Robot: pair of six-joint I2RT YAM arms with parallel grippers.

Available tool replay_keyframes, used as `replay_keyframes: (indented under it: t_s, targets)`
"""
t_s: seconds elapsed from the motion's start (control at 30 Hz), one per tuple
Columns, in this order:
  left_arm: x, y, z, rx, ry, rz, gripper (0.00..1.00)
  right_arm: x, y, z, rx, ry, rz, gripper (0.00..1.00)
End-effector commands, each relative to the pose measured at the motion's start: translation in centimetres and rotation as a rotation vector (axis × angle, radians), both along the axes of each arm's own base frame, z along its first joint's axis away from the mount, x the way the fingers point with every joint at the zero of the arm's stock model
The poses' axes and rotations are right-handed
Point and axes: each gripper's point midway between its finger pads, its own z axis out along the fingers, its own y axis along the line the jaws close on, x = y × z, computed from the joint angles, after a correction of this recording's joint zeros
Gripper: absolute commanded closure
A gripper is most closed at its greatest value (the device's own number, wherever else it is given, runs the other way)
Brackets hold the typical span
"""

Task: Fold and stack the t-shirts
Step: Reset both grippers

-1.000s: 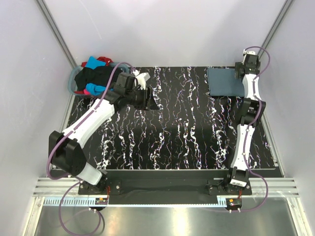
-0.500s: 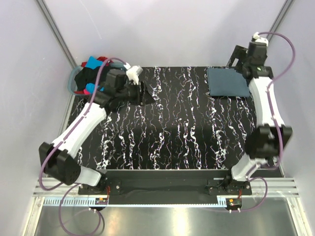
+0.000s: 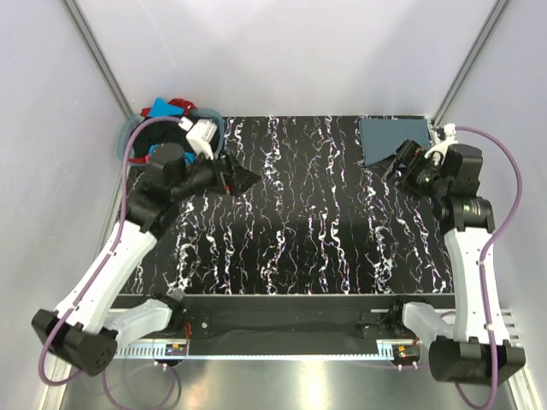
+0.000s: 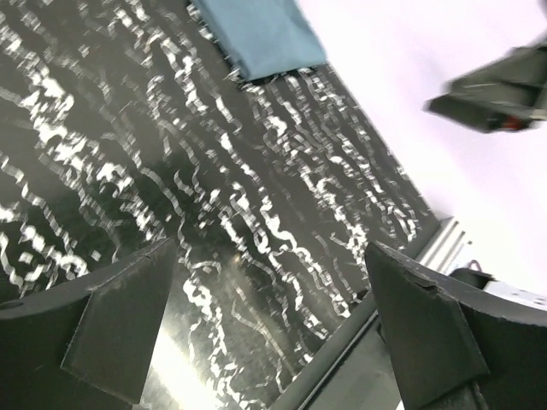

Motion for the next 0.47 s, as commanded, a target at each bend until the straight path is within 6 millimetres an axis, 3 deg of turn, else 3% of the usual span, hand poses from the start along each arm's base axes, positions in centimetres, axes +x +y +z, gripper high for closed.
replay_keyframes:
  t_s: [0.0,0.2,0.43]
  targets:
    - [-0.2,1.6,0.0,0.006,-0.084,0.077,0.01,-1.9,1.7,1.8,0.055,-0.057,0.081,0.0]
    - [-1.3,3.1,-0.2,-0.014,-0.115,0.134,0.01,-2.1,1.7,0.5,0.05,-0.056,0.087,0.0]
    - [-1.6,3.2,-1.1,0.012,-0.096,0.13,0.01,-1.8,1.8,1.5,0.043,-0.095,0.101,0.0]
